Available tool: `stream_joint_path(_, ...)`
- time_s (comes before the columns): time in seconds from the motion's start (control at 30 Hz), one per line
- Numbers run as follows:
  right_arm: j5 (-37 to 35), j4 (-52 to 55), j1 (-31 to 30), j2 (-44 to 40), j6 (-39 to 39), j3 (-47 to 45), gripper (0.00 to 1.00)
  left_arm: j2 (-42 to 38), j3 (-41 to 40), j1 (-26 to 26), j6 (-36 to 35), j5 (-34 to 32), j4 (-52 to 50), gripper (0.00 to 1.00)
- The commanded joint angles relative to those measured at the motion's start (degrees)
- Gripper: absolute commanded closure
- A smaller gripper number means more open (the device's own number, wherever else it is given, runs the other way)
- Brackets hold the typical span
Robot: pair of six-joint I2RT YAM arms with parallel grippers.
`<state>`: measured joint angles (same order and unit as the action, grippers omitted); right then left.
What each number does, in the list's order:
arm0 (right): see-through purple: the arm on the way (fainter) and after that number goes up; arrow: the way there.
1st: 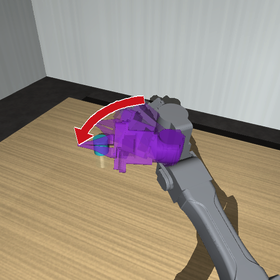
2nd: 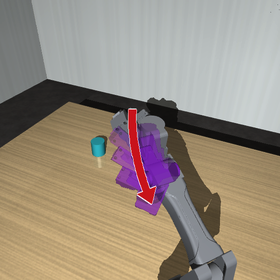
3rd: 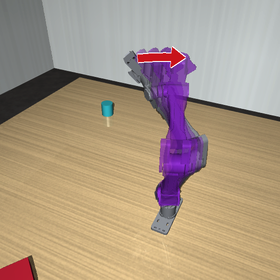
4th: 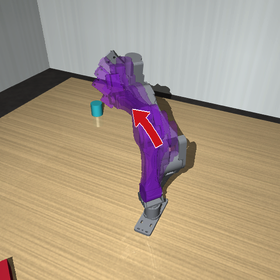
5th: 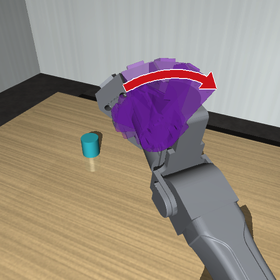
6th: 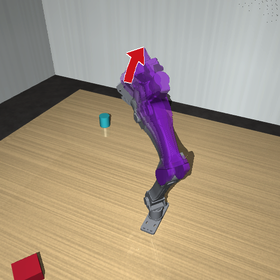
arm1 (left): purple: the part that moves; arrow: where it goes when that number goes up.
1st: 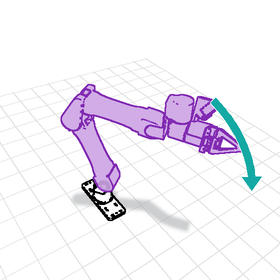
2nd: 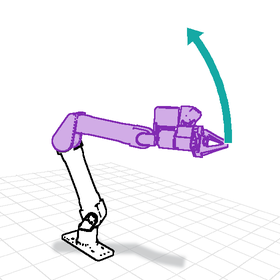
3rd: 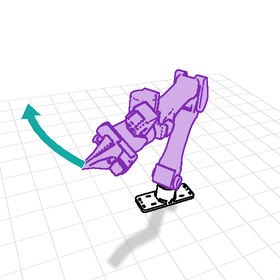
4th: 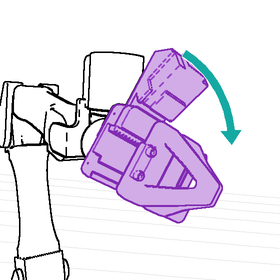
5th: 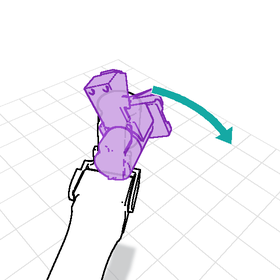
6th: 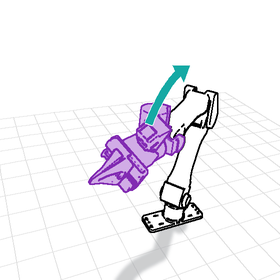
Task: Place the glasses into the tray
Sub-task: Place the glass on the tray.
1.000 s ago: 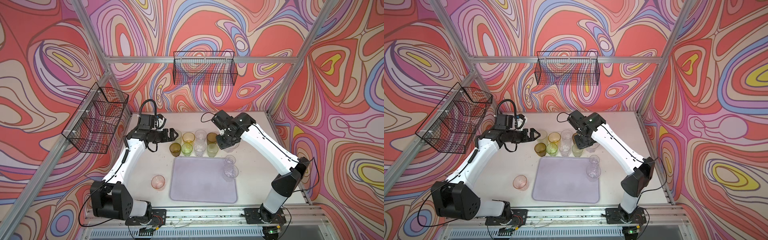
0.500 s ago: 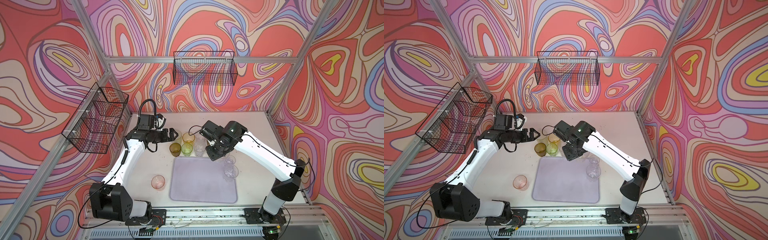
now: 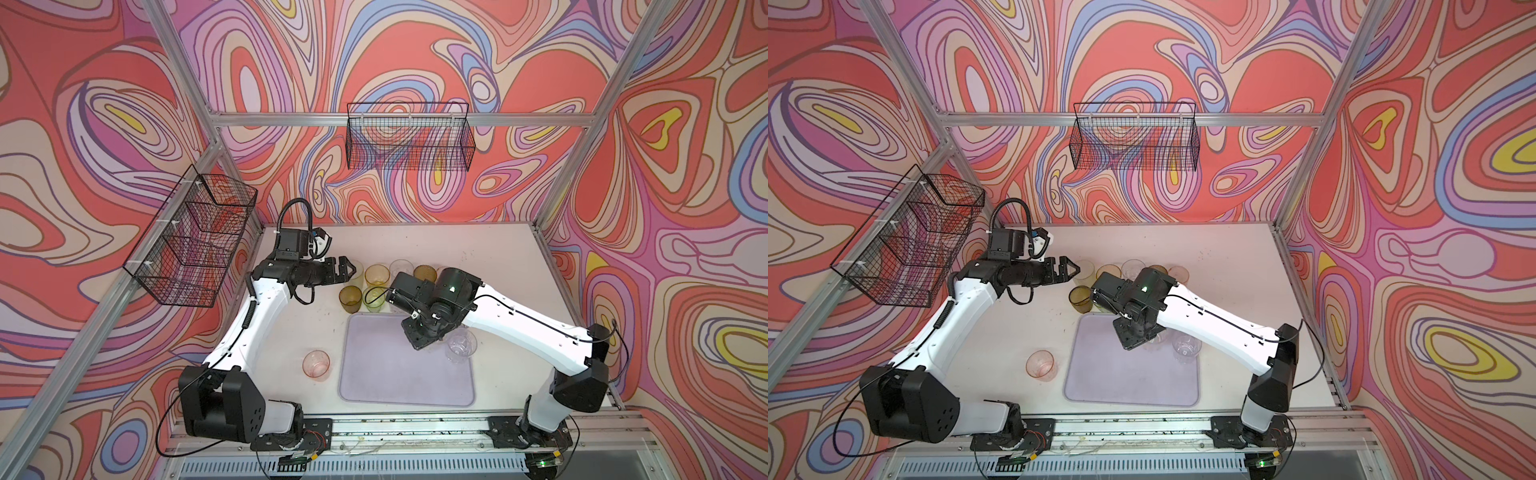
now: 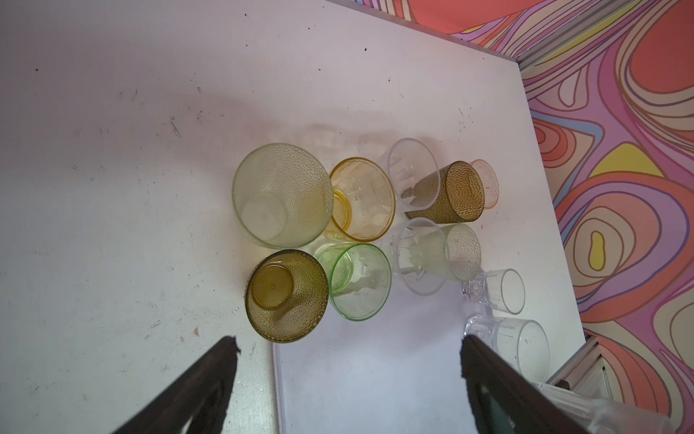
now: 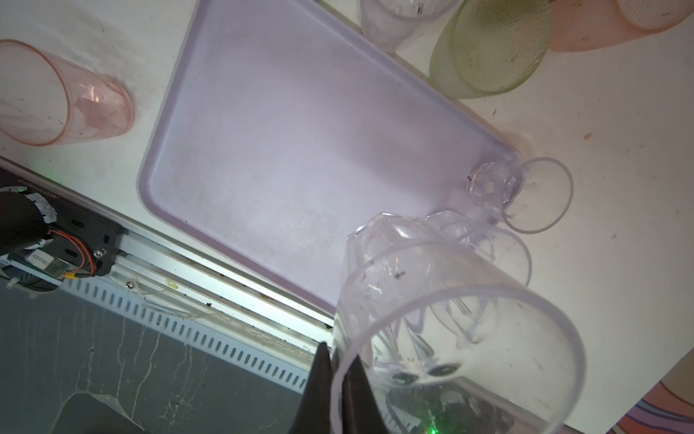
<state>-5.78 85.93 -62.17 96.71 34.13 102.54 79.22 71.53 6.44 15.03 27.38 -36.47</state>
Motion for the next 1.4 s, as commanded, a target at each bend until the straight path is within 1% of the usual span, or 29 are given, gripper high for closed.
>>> stream_joint_path(0.0,1.07,-2.26,-1.57,-3.14,5.05,-4.50,1.00,-0.30,1.60,0.24,-0.52,0.04,-1.49,0.05)
stream_joint_path(0.33,0.24,-4.46,-5.49,-7.15,12.10,-13.71,1.00,0.05,1.59,0.24,-0.36,-0.13,-1.26,0.05)
stream_joint_path(0.53,2.83,-10.67,-5.94,-12.45,17.13,-23.54,1.00,0.23,1.69,0.20,-0.35,-0.35,-1.33,0.05)
stream_joint_path(0.67,2.45,-12.19,-6.20,-14.16,19.32,-27.70,1.00,0.49,1.77,0.24,-0.22,-0.14,-1.17,0.05)
stream_joint_path(0.83,1.75,-14.19,-6.59,-14.84,21.28,-31.61,1.00,0.85,1.99,0.28,-0.09,0.09,-1.23,0.05)
stream_joint_path(1.0,0.26,-13.77,-6.56,-15.49,22.33,-33.99,1.00,0.76,1.77,0.23,0.00,0.27,-1.15,0.05)
stream_joint_path(1.37,-0.15,-16.91,-6.63,-17.31,24.42,-40.08,1.00,0.85,1.77,0.24,0.00,0.31,-0.99,0.05)
